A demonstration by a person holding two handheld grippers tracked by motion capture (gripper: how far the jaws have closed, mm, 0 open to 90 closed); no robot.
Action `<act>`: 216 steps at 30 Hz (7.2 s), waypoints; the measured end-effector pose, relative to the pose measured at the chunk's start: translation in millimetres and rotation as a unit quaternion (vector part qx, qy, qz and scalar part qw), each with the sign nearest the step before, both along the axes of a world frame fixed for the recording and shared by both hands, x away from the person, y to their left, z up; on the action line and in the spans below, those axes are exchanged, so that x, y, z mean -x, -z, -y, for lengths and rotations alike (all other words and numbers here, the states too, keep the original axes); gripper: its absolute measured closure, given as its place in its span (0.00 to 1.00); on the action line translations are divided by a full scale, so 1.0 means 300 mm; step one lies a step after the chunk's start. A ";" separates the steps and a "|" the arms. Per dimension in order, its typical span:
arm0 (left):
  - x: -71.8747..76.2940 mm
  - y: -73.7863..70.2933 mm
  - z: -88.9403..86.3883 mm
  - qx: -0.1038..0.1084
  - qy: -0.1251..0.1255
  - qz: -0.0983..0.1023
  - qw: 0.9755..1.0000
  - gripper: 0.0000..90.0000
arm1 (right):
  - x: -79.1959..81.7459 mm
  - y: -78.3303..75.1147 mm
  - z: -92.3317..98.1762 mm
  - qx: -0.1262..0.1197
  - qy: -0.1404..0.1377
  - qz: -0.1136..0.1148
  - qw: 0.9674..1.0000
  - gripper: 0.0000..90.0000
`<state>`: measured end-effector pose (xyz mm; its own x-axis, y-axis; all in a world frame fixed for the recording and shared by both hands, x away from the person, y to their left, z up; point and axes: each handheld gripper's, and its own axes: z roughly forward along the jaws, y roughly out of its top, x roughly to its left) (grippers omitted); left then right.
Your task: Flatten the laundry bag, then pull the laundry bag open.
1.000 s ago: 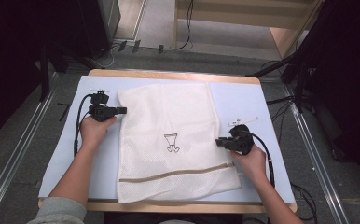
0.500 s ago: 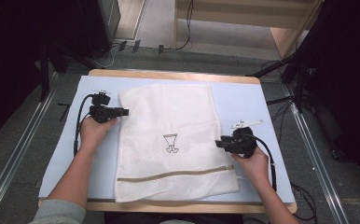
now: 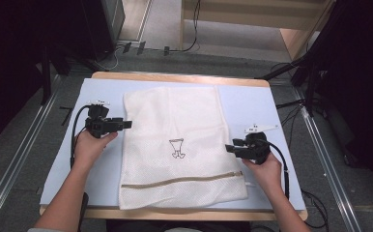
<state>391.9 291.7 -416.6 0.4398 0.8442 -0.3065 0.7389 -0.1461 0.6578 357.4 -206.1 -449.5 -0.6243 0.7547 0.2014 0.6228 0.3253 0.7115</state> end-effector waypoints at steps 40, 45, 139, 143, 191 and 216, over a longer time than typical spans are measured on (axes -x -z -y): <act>0.091 0.122 0.047 -0.013 0.020 -0.072 0.997 0.95 | -0.144 0.061 -0.057 0.040 0.008 -0.028 0.999 0.79; 0.078 0.099 0.027 -0.020 0.018 -0.060 0.998 0.96 | -0.137 0.049 -0.055 0.038 0.006 -0.028 0.999 0.92; 0.025 -0.043 0.214 0.021 0.095 0.009 0.995 0.44 | -0.048 -0.011 -0.009 -0.014 -0.026 -0.043 0.999 0.97; 0.019 -0.042 0.227 0.023 0.098 0.011 0.995 0.44 | -0.046 0.002 0.002 -0.009 -0.026 -0.051 0.998 1.00; 0.011 -0.006 0.445 0.032 0.171 0.008 0.985 0.46 | 0.001 0.031 -0.002 0.021 -0.031 -0.055 0.998 1.00; 0.049 0.050 0.740 0.006 0.257 -0.015 0.966 0.70 | -0.002 0.068 -0.008 0.024 -0.040 -0.052 0.998 1.00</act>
